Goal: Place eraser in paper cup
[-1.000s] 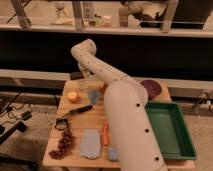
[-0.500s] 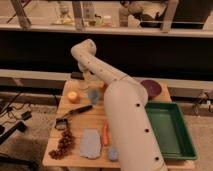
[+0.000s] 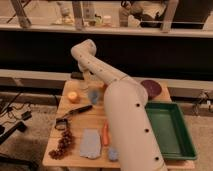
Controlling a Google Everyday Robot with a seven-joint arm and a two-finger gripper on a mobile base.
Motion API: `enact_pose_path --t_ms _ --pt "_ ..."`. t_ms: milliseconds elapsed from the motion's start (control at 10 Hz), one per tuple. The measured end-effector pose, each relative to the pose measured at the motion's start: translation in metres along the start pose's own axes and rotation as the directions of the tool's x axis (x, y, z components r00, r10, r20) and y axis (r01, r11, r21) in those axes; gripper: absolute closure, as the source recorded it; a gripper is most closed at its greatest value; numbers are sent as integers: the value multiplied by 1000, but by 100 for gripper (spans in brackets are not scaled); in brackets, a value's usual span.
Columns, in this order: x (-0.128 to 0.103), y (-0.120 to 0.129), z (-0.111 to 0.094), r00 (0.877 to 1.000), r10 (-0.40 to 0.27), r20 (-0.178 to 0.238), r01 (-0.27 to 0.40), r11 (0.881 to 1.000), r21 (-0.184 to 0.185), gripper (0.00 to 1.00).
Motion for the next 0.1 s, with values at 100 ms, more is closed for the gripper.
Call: enact_pose_path --t_ms 100 --pt "0 0 0 1000 0 0 0 1000 0 20"
